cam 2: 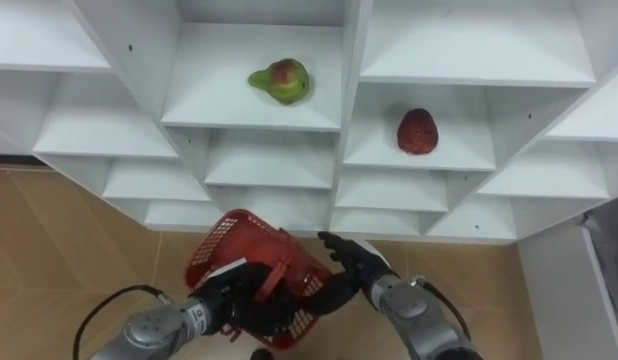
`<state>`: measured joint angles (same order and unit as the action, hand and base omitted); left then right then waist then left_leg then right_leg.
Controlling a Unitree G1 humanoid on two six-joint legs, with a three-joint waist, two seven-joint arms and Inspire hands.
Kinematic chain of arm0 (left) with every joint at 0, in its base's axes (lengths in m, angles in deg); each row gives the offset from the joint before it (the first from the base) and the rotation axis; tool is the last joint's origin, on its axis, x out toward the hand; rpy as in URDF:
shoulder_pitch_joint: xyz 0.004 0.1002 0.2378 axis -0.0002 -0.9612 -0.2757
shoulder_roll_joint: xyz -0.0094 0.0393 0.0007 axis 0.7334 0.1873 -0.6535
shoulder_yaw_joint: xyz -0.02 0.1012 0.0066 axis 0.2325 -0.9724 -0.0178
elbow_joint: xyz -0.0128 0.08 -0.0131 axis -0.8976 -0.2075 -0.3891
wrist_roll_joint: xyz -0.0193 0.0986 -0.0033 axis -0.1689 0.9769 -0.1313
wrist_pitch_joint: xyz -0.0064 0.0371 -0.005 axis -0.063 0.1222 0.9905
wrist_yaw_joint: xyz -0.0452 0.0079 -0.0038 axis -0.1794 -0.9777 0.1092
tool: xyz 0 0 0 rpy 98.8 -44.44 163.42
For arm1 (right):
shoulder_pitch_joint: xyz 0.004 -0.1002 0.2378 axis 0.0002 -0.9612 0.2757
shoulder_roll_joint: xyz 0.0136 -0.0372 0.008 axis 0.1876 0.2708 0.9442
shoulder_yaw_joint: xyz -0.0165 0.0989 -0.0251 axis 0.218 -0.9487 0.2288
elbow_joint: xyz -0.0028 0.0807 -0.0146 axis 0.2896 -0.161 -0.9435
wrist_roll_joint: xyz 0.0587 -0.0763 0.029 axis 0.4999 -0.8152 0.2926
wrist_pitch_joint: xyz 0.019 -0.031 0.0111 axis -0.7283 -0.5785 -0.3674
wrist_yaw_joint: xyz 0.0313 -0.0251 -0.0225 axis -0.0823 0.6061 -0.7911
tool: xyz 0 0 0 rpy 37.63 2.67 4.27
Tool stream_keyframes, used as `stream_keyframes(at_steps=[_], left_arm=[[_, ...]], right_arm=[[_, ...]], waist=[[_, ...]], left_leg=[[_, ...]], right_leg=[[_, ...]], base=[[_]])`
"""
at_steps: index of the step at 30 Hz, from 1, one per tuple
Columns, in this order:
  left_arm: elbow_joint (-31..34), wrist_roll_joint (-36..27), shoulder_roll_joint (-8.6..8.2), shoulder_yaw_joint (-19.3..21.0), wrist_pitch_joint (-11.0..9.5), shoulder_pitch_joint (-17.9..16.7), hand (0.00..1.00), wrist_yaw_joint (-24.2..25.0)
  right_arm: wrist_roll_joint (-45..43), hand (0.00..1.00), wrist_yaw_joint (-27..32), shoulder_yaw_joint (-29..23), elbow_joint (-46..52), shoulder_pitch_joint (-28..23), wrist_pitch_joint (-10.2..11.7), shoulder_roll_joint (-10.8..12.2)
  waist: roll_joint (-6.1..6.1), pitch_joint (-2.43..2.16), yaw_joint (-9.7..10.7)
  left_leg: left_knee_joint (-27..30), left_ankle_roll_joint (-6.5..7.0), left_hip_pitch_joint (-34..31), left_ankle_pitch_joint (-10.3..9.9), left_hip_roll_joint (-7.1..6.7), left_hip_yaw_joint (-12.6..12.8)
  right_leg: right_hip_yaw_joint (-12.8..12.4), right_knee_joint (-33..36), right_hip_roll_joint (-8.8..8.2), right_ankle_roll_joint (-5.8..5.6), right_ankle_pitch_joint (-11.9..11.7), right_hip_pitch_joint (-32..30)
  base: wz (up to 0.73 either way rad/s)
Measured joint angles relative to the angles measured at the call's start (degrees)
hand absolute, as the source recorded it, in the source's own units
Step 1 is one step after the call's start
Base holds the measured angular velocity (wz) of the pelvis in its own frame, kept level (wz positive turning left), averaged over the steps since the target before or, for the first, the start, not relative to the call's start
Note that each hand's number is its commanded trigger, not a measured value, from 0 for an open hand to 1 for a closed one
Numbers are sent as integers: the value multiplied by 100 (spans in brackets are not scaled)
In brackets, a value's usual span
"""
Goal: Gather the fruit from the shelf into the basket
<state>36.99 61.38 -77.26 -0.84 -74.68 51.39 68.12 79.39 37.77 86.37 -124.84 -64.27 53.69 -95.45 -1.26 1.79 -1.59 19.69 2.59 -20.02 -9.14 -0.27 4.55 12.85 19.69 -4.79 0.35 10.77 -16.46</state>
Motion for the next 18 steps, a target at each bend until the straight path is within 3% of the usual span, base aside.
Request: stream_keyframes(at_steps=[6, 10, 14, 16, 18], left_arm=[[25, -157, -42, -3, -19, 6, 100, -97], [20, -165, -73, 17, -22, 0, 100, -209], [6, -405, 3, 50, -45, -21, 100, -305], [11, -558, -1, 199, -51, -113, 100, -368], [35, -564, -26, 483, -53, -280, 100, -455]], right_arm=[[-37, 0, -35, 43, -95, -53, 72, 19], [-44, 0, 30, 27, -79, -61, 78, 46], [-56, 0, 53, -18, 187, -197, 133, 35], [-73, 0, 61, -65, 409, -348, 185, 26], [-75, 0, 25, -139, 800, -614, 199, 2]], waist=[[-1, 0, -2], [-32, -25, -22], [-46, -41, -29], [-50, -50, -24], [-70, -88, -37]], left_leg=[[-43, 0, 174, 0, -3, -1], [-58, 3, 238, 4, -1, 9], [-106, 0, 331, 5, -3, 2], [-153, -3, 421, 8, -3, 0], [-226, -6, 545, 8, 0, 6]], right_leg=[[-6, -13, 20, 0, -1, 155], [-16, -7, 19, 0, 0, 194], [-30, -31, 38, -1, 2, 271], [-33, -105, 51, -2, 1, 374], [-25, -204, 63, -4, -2, 507]], base=[[0], [0], [0], [0], [0]])
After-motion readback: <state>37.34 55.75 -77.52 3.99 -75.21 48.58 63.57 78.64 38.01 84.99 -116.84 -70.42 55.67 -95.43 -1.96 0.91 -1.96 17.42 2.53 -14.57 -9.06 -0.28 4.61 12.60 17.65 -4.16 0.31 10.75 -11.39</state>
